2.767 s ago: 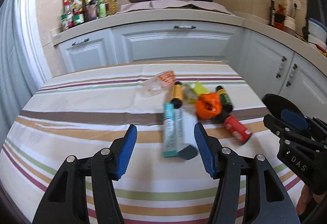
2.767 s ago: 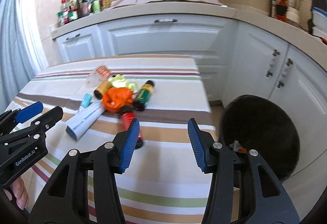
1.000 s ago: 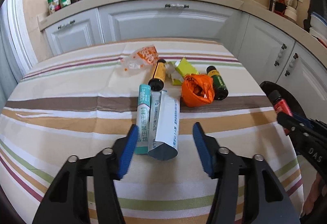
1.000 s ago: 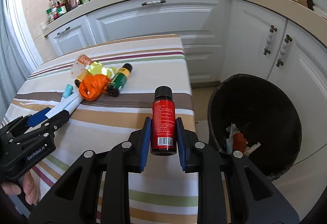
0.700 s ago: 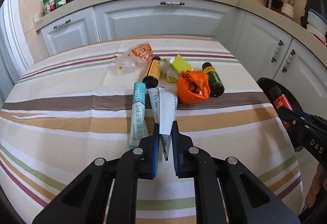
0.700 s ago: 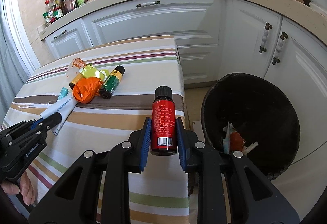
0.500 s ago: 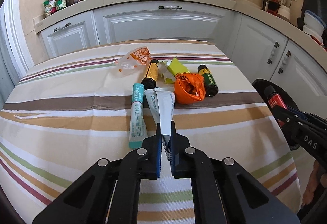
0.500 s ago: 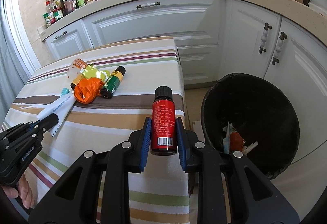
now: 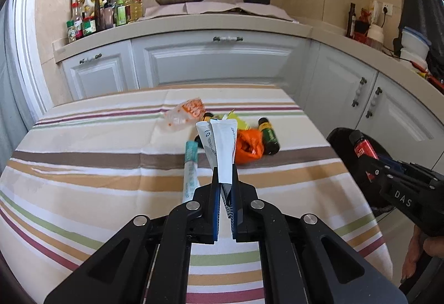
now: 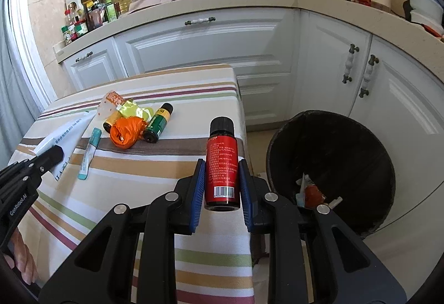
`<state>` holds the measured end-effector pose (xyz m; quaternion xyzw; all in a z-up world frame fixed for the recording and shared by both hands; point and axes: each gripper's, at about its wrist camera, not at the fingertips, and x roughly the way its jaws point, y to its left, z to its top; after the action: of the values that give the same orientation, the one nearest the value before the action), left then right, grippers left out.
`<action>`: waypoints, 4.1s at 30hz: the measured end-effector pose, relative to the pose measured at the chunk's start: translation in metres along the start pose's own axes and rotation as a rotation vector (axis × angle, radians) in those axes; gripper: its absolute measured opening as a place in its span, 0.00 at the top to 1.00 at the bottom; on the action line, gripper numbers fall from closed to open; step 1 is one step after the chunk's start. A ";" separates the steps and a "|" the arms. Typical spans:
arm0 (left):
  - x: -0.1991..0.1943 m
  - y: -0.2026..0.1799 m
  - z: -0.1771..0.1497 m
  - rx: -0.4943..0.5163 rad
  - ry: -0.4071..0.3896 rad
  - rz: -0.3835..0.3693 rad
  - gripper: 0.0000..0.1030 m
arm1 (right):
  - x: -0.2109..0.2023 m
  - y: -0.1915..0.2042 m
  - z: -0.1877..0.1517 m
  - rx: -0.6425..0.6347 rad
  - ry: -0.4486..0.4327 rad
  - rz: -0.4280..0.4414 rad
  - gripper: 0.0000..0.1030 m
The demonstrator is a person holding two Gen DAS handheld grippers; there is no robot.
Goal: Collect trash
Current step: 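Carry the red spray can and white tube over the black bin, then open both grippers to drop the red can and white tube into the bin, then move both open grippers from the bin back over the table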
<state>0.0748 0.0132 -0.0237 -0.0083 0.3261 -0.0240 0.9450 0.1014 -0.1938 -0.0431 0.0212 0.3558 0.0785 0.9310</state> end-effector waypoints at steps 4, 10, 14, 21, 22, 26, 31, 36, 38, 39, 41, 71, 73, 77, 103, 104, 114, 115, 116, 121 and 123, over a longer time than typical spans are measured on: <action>-0.002 -0.008 0.005 0.008 -0.015 -0.029 0.94 | -0.011 -0.005 0.002 0.006 -0.022 -0.024 0.77; -0.003 -0.032 0.013 0.040 -0.042 -0.088 0.94 | -0.025 -0.021 0.005 0.022 -0.047 -0.072 0.77; 0.000 -0.053 0.017 0.071 -0.051 -0.133 0.94 | -0.034 -0.036 0.005 0.043 -0.061 -0.109 0.77; 0.006 -0.090 0.024 0.115 -0.049 -0.212 0.94 | -0.046 -0.068 0.005 0.081 -0.086 -0.177 0.77; 0.008 -0.095 0.025 0.121 -0.049 -0.220 0.94 | -0.047 -0.072 0.005 0.086 -0.090 -0.186 0.77; 0.011 -0.116 0.030 0.145 -0.064 -0.244 0.94 | -0.049 -0.090 0.008 0.103 -0.103 -0.222 0.77; 0.017 -0.136 0.036 0.165 -0.074 -0.267 0.94 | -0.050 -0.107 0.011 0.115 -0.116 -0.246 0.77; 0.024 -0.152 0.038 0.187 -0.080 -0.283 0.94 | -0.047 -0.121 0.014 0.126 -0.121 -0.260 0.77; 0.028 -0.159 0.040 0.194 -0.079 -0.286 0.94 | -0.045 -0.126 0.013 0.132 -0.122 -0.264 0.77; 0.030 -0.161 0.040 0.197 -0.078 -0.288 0.94 | -0.044 -0.128 0.014 0.135 -0.122 -0.265 0.77; 0.034 -0.167 0.042 0.203 -0.079 -0.290 0.94 | -0.041 -0.133 0.014 0.140 -0.123 -0.269 0.77; 0.088 -0.212 0.053 0.235 -0.055 -0.271 0.46 | -0.004 -0.184 0.019 0.204 -0.135 -0.343 0.60; 0.087 -0.210 0.053 0.230 -0.055 -0.263 0.45 | -0.005 -0.182 0.018 0.209 -0.134 -0.338 0.60; 0.082 -0.201 0.054 0.219 -0.062 -0.246 0.43 | -0.008 -0.178 0.018 0.210 -0.139 -0.336 0.60; 0.025 -0.025 0.034 0.047 -0.057 0.046 0.39 | 0.008 -0.024 0.034 0.043 -0.110 -0.075 0.58; 0.023 -0.015 0.033 0.032 -0.058 0.066 0.39 | 0.010 -0.013 0.036 0.029 -0.106 -0.057 0.58; 0.012 0.060 0.019 -0.059 -0.045 0.202 0.38 | 0.034 0.067 0.036 -0.080 -0.051 0.068 0.58; 0.012 0.065 0.018 -0.068 -0.042 0.212 0.38 | 0.037 0.074 0.036 -0.091 -0.045 0.075 0.58; 0.011 0.073 0.016 -0.079 -0.039 0.222 0.38 | 0.039 0.080 0.036 -0.101 -0.040 0.082 0.58; 0.011 0.100 0.010 -0.117 -0.025 0.262 0.38 | 0.052 0.107 0.034 -0.137 -0.009 0.106 0.58; 0.011 0.108 0.008 -0.124 -0.019 0.275 0.38 | 0.058 0.115 0.034 -0.144 0.003 0.111 0.58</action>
<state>0.0928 0.1209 -0.0273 -0.0222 0.3163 0.1260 0.9400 0.1515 -0.0705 -0.0449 -0.0264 0.3491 0.1556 0.9237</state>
